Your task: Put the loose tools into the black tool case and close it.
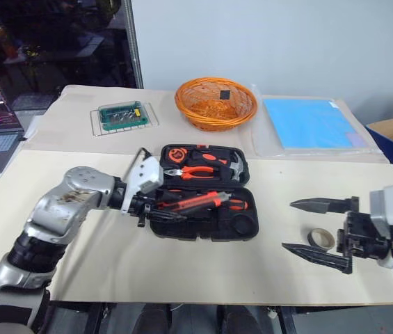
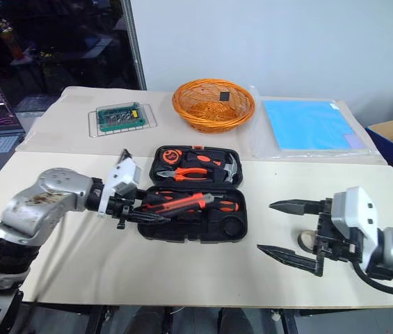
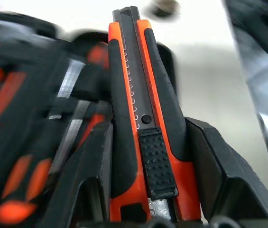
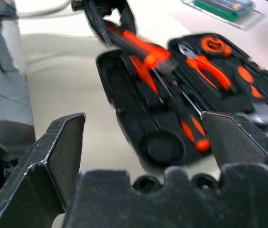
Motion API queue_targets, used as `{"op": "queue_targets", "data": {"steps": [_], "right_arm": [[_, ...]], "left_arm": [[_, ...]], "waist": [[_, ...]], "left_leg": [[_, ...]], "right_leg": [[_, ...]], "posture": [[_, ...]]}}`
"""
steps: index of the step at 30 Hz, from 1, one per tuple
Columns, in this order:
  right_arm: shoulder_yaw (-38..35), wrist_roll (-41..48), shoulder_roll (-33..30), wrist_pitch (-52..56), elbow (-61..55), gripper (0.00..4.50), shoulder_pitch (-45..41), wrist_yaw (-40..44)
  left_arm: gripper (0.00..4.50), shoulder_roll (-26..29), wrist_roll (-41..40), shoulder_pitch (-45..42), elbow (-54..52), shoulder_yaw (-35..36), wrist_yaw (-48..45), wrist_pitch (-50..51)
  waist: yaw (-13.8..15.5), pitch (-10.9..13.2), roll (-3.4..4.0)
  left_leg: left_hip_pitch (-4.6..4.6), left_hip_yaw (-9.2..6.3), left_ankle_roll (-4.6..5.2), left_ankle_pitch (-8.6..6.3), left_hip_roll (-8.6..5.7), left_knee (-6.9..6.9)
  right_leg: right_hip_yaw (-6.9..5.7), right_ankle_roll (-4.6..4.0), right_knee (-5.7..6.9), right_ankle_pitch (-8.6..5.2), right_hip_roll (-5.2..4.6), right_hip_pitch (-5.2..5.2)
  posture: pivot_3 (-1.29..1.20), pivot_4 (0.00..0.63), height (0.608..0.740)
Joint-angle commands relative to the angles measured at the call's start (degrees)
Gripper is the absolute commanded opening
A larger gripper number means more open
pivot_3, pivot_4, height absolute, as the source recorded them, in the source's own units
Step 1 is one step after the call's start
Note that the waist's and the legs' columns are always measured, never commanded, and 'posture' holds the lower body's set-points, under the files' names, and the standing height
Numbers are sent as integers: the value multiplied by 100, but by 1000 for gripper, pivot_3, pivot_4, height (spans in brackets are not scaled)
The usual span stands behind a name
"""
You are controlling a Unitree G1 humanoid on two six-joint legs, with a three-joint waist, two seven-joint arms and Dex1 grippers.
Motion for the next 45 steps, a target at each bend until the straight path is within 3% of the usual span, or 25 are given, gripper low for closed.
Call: {"op": "queue_targets", "data": {"steps": [1, 12, 30, 31, 32, 36, 44, 45], "right_arm": [[-608, 229, 48, 115, -444, 4500, 320, -46], [-975, 67, -211, 49, -179, 4500, 593, 278], [-659, -12, -288, 113, -157, 4500, 242, 156], [-647, -18, -283, 110, -161, 4500, 240, 148], [-634, -19, -275, 109, -174, 4500, 243, 134], [-649, 3, -252, 119, -229, 4500, 282, 98], [-680, 15, -200, 104, -283, 4500, 365, 41], [-633, -12, -190, 79, -269, 4500, 358, 30]], "left_arm": [[1778, -92, 673, -341, 568, -476, -246, -658], [1778, -282, 1269, -397, 925, -774, -602, -1282], [1778, -907, 1186, -466, 243, -862, -486, -91], [2778, -930, 1202, -455, 217, -883, -461, -50], [2916, -955, 1181, -439, 166, -897, -446, 47], [4349, -938, 1136, -374, -15, -834, -326, 328], [4471, -789, 209, -211, -417, 225, -39, 1281], [4222, -869, 55, -217, -406, 363, 67, 1453]], "waist": [[6, 0, 0], [13, 1, 0], [24, 0, 0], [21, 0, 0], [20, 0, 0], [19, 0, 0], [7, 0, 0], [7, 0, 0]], "left_leg": [[2, -2, 0, 0, 2, 0], [0, -2, 0, 1, -2, 12], [-7, -16, 1, 1, -12, 24], [-6, -16, 1, 1, -12, 24], [-6, -18, 1, 1, -12, 24], [-6, -19, 1, 1, -12, 27], [1, -23, 1, 1, -9, 30], [3, -23, 1, 1, -8, 31]], "right_leg": [[0, 4, 1, -3, 2, 2], [1, 38, 0, -15, -5, 7], [0, 78, 2, -5, -6, 13], [0, 78, 4, -5, -6, 13], [-1, 78, 6, -5, -5, 13], [-1, 78, 9, -5, -5, 13], [-2, 76, 20, -6, -3, 14], [-2, 73, 20, -7, -3, 16]], "posture": [[0, 150, 740], [0, 150, 740], [0, 150, 740], [0, 150, 740], [0, 150, 740], [0, 150, 740], [0, 150, 740], [0, 150, 740]]}}
